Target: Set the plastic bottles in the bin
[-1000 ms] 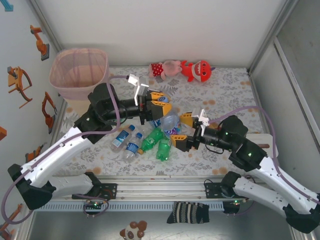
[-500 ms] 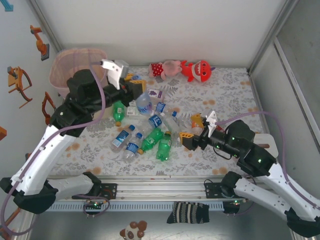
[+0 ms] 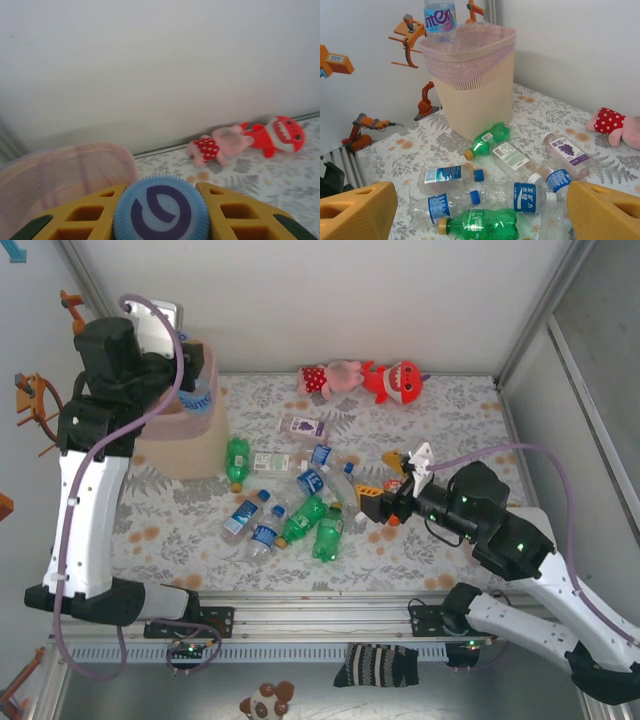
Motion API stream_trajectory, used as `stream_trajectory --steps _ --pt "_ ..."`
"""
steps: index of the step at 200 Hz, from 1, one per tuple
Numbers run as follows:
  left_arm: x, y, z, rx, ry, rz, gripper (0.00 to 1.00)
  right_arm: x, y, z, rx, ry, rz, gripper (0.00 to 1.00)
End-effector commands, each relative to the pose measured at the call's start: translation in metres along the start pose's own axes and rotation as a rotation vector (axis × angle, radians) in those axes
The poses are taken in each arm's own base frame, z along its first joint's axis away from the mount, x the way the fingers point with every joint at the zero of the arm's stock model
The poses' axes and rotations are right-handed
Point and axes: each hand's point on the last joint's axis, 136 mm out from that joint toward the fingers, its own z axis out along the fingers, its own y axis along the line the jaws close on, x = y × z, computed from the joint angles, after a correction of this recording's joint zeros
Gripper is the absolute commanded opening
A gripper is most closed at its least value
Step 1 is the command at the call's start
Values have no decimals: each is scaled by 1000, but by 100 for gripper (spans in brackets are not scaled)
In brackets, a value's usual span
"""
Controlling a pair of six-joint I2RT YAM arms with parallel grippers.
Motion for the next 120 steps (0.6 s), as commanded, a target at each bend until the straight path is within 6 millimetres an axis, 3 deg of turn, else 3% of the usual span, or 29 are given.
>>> stream_trajectory --steps 1,53,95,120 --pt "6 39 7 -151 63 55 22 -10 5 0 -18 1 -30 86" --pt "38 105 49 -290 206 -5 21 -11 4 8 -20 19 -48 87" --pt "84 136 89 -262 300 -136 20 12 3 31 -34 97 -56 87" --pt "123 148 112 -256 400 -193 19 21 3 44 -44 136 -59 87"
